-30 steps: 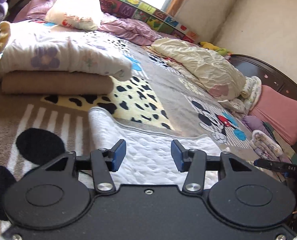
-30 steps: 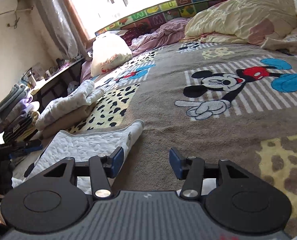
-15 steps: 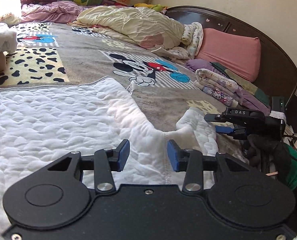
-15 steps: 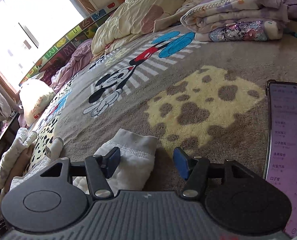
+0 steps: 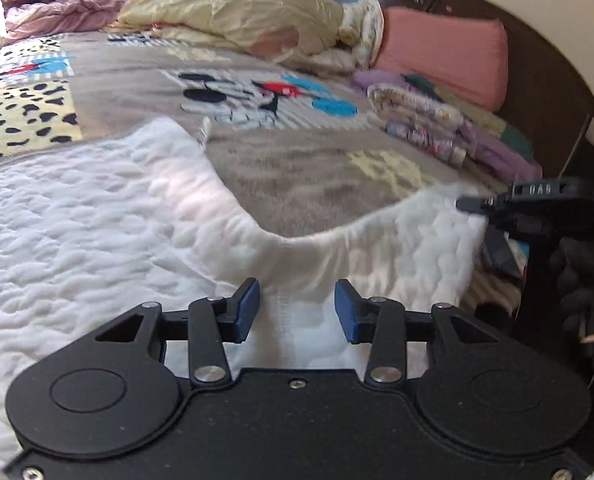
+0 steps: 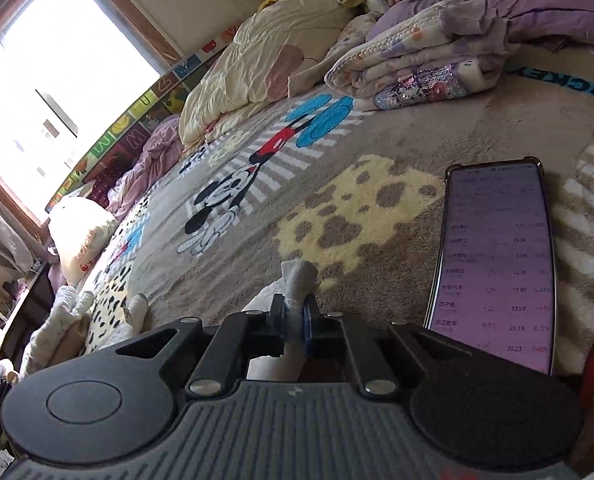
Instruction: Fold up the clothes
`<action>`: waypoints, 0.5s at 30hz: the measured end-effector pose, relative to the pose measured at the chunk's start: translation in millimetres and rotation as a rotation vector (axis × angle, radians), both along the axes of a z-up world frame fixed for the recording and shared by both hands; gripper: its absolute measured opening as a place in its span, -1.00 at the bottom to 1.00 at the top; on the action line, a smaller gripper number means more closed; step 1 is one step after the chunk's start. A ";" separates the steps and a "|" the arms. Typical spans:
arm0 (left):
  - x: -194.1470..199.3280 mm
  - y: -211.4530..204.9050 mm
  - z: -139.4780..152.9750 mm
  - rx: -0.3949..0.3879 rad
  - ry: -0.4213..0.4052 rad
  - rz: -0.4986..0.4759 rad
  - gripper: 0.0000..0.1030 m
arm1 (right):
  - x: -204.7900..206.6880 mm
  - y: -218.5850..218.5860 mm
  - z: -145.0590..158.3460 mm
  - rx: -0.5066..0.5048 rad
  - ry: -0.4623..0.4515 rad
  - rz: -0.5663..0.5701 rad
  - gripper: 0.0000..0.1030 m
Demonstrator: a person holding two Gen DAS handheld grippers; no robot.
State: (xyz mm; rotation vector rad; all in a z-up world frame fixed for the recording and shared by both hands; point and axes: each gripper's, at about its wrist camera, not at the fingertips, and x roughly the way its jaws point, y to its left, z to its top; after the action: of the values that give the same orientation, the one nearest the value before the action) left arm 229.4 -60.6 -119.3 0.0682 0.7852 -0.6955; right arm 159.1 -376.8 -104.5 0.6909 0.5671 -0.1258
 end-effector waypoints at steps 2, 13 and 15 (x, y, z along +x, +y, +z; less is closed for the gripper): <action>-11.9 -12.8 1.2 0.065 -0.096 -0.021 -0.19 | -1.4 8.3 6.8 -0.099 0.041 -0.026 -0.68; 17.0 -22.3 -5.1 0.086 -0.140 0.045 -0.32 | -21.2 66.5 32.1 -0.275 -0.164 0.093 -0.52; 20.5 -15.7 1.8 0.050 -0.119 0.050 -0.32 | -14.6 81.6 30.4 -0.258 -0.167 0.150 -0.52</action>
State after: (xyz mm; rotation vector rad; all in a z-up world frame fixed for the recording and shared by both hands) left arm 249.9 -76.4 -117.5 0.1338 0.6883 -0.6190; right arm 144.5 -295.3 -74.1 0.4021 0.4313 -0.0002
